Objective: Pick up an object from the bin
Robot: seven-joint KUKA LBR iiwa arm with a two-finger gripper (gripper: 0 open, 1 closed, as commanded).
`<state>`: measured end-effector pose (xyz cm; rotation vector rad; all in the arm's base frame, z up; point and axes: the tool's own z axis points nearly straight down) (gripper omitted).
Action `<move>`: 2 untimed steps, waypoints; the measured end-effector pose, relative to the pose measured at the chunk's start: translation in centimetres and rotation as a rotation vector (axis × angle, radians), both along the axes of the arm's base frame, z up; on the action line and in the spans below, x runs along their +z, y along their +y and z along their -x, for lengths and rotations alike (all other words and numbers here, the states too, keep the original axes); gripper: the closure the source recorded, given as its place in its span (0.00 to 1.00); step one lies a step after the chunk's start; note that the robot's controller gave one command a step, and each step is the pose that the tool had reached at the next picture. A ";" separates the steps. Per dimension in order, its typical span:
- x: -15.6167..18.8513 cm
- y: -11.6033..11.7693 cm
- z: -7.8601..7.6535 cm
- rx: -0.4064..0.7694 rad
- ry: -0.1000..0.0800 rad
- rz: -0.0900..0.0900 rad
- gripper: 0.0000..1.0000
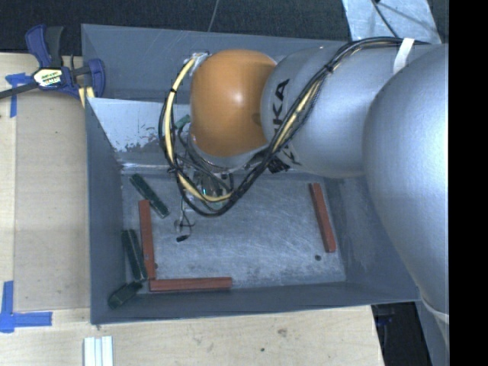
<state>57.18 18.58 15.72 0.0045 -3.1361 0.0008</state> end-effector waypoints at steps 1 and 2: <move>0.1 0.2 -0.6 0.011 -0.012 -0.002 0.00; -4.8 3.0 -2.8 0.136 -0.014 -0.003 0.00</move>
Offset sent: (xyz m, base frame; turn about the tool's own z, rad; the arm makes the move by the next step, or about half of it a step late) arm 0.0414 0.0494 -0.0872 -0.2245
